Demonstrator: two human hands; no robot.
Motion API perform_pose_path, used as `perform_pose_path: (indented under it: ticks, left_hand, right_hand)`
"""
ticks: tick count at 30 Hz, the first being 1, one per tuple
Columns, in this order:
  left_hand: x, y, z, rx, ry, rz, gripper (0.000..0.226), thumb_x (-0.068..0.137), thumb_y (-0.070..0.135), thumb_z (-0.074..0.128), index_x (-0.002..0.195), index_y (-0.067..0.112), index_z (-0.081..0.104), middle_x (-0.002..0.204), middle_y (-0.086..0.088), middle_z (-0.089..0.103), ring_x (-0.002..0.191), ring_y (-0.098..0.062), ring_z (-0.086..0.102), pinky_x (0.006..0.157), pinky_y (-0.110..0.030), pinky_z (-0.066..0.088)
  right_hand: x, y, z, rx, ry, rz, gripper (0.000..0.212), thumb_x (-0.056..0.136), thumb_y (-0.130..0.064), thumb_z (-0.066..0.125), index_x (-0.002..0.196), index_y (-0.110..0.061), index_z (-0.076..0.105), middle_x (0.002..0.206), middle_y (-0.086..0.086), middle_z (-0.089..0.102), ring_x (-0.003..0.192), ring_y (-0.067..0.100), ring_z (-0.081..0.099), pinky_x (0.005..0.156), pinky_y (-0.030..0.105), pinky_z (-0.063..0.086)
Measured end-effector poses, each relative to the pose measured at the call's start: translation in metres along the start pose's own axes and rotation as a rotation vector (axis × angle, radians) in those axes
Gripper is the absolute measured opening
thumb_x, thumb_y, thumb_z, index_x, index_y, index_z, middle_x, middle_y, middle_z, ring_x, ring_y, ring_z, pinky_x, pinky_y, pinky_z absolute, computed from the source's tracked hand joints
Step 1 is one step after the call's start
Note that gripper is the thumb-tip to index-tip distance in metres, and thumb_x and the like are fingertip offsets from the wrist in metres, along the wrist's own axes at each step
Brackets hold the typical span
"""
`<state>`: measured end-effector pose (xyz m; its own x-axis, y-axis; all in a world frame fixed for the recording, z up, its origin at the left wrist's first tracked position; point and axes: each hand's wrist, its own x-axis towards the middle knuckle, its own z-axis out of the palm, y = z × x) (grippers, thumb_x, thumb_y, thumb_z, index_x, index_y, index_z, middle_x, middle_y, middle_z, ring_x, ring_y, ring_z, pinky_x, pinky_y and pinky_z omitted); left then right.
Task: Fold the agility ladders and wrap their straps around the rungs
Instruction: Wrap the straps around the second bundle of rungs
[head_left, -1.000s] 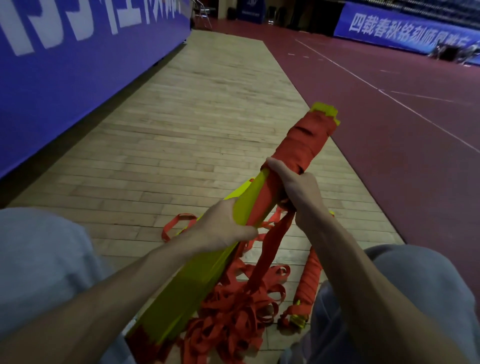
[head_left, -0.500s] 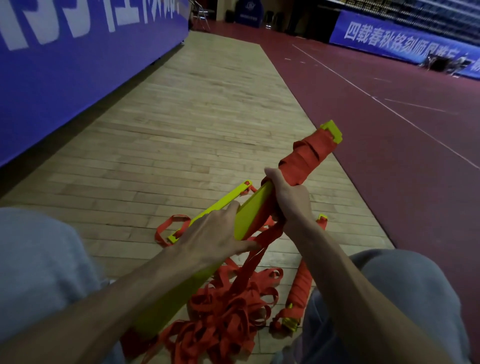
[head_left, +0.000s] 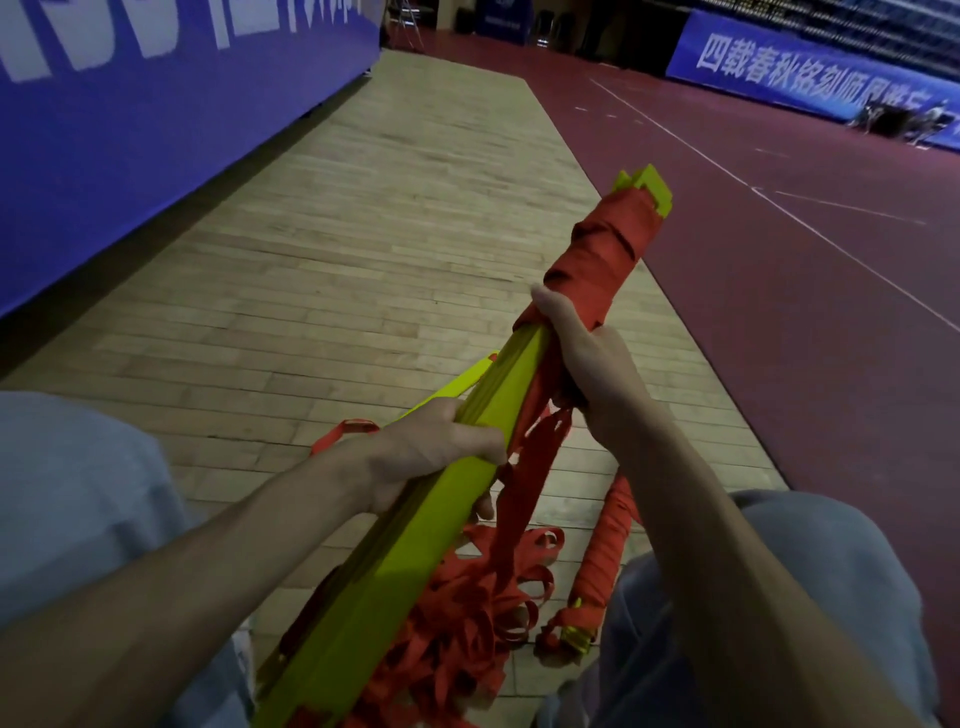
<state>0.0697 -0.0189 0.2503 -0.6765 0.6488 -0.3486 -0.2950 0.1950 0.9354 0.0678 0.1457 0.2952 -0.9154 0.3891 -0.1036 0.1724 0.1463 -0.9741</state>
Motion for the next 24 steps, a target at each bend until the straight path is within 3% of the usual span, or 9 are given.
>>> perform_pose_path:
  ticks: [2, 4, 6, 9, 13, 16, 19, 21, 24]
  left_hand:
    - [0.006, -0.004, -0.004, 0.096, 0.13, 0.028, 0.011, 0.076, 0.008, 0.068, 0.078, 0.013, 0.059, 0.068, -0.013, 0.059, 0.057, -0.026, 0.058, 0.059, -0.034, 0.048]
    - [0.011, -0.01, -0.008, 0.245, 0.279, 0.033, 0.017, 0.064, 0.024, 0.069, 0.076, 0.017, 0.06, 0.071, -0.009, 0.063, 0.062, -0.025, 0.061, 0.063, -0.037, 0.051]
    - [0.013, -0.015, -0.008, 0.465, 0.388, 0.007, 0.041, 0.06, 0.041, 0.068, 0.095, 0.023, 0.061, 0.083, -0.003, 0.069, 0.075, -0.025, 0.068, 0.071, -0.038, 0.055]
    - [0.012, -0.016, -0.003, 0.685, 0.36, -0.065, 0.059, 0.079, 0.05, 0.064, 0.128, 0.024, 0.042, 0.098, -0.001, 0.067, 0.088, -0.019, 0.065, 0.077, -0.036, 0.051]
    - [0.01, -0.016, -0.001, 0.729, 0.261, -0.016, 0.063, 0.09, 0.044, 0.064, 0.138, 0.021, 0.033, 0.106, 0.002, 0.061, 0.091, -0.017, 0.063, 0.082, -0.036, 0.052]
    - [0.011, -0.018, -0.002, 0.773, 0.323, 0.022, 0.069, 0.078, 0.05, 0.076, 0.131, 0.021, 0.043, 0.109, 0.0, 0.064, 0.097, -0.021, 0.064, 0.086, -0.04, 0.054]
    - [0.011, -0.018, 0.0, 0.901, 0.462, 0.098, 0.057, 0.068, 0.048, 0.082, 0.111, 0.02, 0.057, 0.097, 0.001, 0.066, 0.091, -0.022, 0.065, 0.078, -0.04, 0.055]
    - [0.01, -0.017, 0.002, 0.904, 0.536, 0.141, 0.048, 0.066, 0.04, 0.081, 0.103, 0.019, 0.057, 0.091, 0.001, 0.064, 0.086, -0.023, 0.065, 0.072, -0.039, 0.055]
    - [0.01, -0.017, 0.005, 0.952, 0.63, 0.183, 0.046, 0.07, 0.031, 0.076, 0.106, 0.018, 0.05, 0.092, 0.003, 0.059, 0.084, -0.023, 0.06, 0.064, -0.033, 0.045]
  right_hand:
    - [0.001, 0.002, -0.003, -0.151, -0.06, 0.006, 0.062, 0.084, -0.066, 0.06, 0.073, -0.005, 0.062, 0.05, 0.003, 0.056, 0.042, 0.018, 0.055, 0.044, 0.026, 0.043]
    - [0.002, 0.005, -0.003, -0.262, -0.108, 0.02, 0.071, 0.086, -0.069, 0.053, 0.08, 0.001, 0.067, 0.062, 0.009, 0.067, 0.045, 0.02, 0.061, 0.047, 0.026, 0.047]
    - [0.004, 0.011, 0.0, -0.345, -0.133, 0.018, 0.07, 0.088, -0.069, 0.051, 0.081, -0.003, 0.072, 0.071, 0.01, 0.074, 0.048, 0.017, 0.064, 0.054, 0.027, 0.051]
    - [0.005, 0.017, 0.003, -0.375, -0.099, 0.036, 0.057, 0.084, -0.066, 0.06, 0.071, -0.011, 0.068, 0.064, 0.005, 0.071, 0.046, 0.013, 0.061, 0.053, 0.023, 0.051]
    - [0.002, 0.018, 0.003, -0.32, -0.059, 0.097, 0.053, 0.076, -0.064, 0.071, 0.075, -0.012, 0.063, 0.061, 0.0, 0.06, 0.044, 0.011, 0.052, 0.043, 0.019, 0.043]
    - [0.0, 0.015, 0.002, -0.337, -0.073, 0.051, 0.05, 0.077, -0.062, 0.072, 0.076, -0.013, 0.063, 0.061, -0.002, 0.058, 0.047, 0.009, 0.051, 0.041, 0.016, 0.041]
    - [0.0, 0.015, 0.002, -0.389, -0.11, 0.016, 0.051, 0.078, -0.066, 0.068, 0.079, -0.014, 0.067, 0.059, -0.002, 0.065, 0.043, 0.005, 0.055, 0.043, 0.017, 0.042]
    - [0.0, 0.017, 0.004, -0.397, -0.138, 0.022, 0.055, 0.077, -0.069, 0.065, 0.082, -0.014, 0.07, 0.062, 0.0, 0.069, 0.044, 0.005, 0.06, 0.048, 0.02, 0.046]
    - [-0.001, 0.019, 0.008, -0.303, -0.174, 0.049, 0.06, 0.075, -0.071, 0.066, 0.087, -0.012, 0.071, 0.071, 0.007, 0.071, 0.056, 0.016, 0.068, 0.056, 0.027, 0.054]
